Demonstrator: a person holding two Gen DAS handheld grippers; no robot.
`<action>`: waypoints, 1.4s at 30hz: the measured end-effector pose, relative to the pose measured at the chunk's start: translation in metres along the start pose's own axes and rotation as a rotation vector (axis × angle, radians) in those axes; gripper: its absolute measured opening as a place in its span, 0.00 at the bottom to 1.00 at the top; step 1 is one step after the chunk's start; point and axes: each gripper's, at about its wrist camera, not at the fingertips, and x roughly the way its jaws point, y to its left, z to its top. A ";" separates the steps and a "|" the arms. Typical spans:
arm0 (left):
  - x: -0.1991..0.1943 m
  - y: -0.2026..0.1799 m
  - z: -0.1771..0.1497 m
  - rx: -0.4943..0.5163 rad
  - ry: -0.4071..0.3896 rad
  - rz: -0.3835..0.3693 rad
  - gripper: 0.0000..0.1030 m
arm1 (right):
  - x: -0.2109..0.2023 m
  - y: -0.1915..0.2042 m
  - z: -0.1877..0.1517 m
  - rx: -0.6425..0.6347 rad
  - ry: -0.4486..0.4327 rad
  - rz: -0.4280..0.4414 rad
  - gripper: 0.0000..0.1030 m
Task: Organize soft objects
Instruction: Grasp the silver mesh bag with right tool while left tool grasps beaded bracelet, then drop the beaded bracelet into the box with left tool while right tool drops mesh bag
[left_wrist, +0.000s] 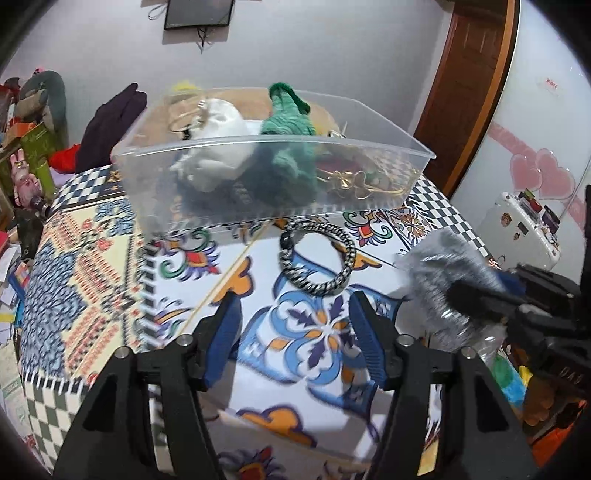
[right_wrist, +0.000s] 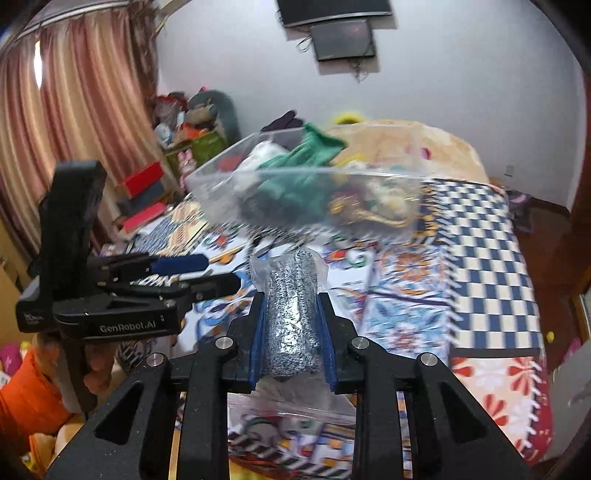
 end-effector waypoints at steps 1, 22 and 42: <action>0.004 -0.002 0.002 0.006 0.007 0.004 0.60 | -0.003 -0.004 0.000 0.013 -0.008 -0.004 0.23; 0.027 -0.021 0.025 0.101 -0.016 0.060 0.12 | -0.004 -0.028 0.002 0.060 -0.023 -0.030 0.22; -0.066 0.004 0.063 0.081 -0.252 0.091 0.12 | -0.007 -0.002 0.075 -0.059 -0.177 -0.053 0.21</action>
